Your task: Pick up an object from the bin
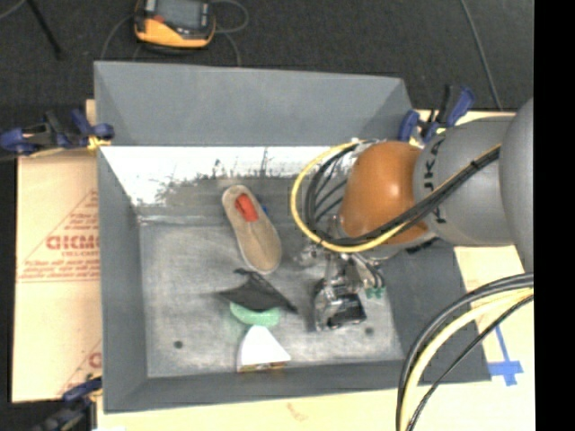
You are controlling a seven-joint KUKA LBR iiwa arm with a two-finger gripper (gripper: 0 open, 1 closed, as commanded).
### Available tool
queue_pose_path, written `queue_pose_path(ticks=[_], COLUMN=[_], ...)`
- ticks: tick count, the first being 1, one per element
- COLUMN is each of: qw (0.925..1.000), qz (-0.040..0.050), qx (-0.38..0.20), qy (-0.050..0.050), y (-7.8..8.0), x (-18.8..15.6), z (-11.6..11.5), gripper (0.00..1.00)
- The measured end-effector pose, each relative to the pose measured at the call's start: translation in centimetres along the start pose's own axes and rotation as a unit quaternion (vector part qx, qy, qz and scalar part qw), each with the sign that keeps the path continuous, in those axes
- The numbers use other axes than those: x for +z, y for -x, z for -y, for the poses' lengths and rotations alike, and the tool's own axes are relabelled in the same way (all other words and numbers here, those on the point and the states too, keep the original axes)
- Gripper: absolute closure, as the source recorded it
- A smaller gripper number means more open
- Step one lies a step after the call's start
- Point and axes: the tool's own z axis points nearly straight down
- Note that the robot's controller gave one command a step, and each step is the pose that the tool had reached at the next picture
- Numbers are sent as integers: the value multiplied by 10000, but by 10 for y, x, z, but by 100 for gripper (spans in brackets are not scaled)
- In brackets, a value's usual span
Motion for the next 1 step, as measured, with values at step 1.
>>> queue_pose_path(ticks=[1], qw=[10000], qz=[-1], qx=[2], qy=[1], y=[0], x=[0], z=[0], gripper=[0])
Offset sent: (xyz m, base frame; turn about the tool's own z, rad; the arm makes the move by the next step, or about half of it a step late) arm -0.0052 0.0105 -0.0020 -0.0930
